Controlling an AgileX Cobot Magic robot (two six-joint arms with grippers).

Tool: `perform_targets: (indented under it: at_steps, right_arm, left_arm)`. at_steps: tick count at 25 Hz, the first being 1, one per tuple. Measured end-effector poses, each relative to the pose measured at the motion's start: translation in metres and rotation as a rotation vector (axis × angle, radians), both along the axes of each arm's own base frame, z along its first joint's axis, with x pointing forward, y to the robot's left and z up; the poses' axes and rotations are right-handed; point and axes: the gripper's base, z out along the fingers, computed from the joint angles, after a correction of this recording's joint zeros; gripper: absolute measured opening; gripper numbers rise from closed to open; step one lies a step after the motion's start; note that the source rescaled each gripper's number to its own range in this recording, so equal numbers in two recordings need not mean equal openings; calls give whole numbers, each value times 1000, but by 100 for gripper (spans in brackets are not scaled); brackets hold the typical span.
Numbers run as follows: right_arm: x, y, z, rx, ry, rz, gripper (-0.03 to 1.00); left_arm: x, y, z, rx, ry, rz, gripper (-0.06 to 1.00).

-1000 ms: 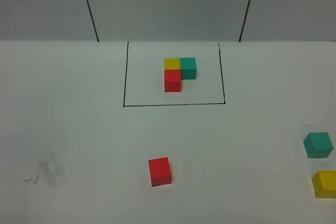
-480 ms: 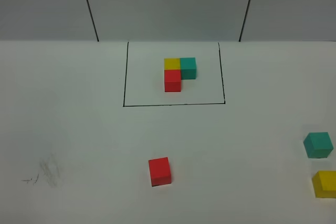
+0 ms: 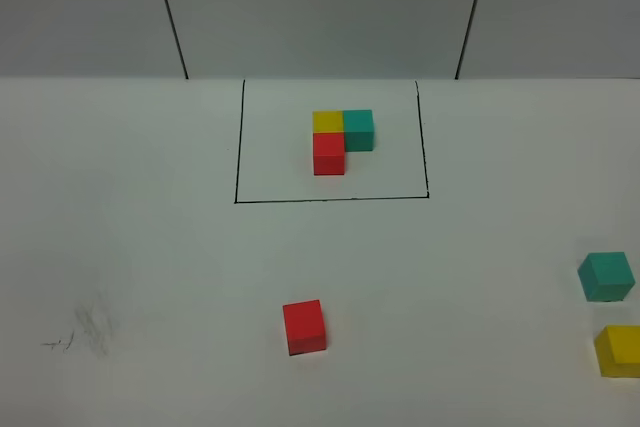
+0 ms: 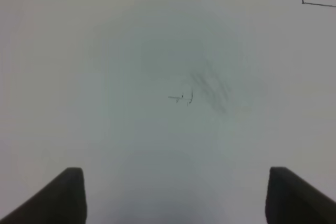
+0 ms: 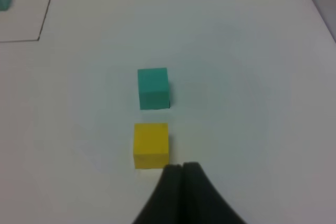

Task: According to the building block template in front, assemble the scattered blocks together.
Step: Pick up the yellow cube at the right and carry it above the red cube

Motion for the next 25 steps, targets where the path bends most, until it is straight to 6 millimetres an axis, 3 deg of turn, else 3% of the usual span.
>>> perform_targets:
  at_steps: [25]
  right_arm:
    - [3, 2, 0, 16, 18, 10, 3]
  left_arm:
    - [0, 0, 0, -1, -1, 0, 100]
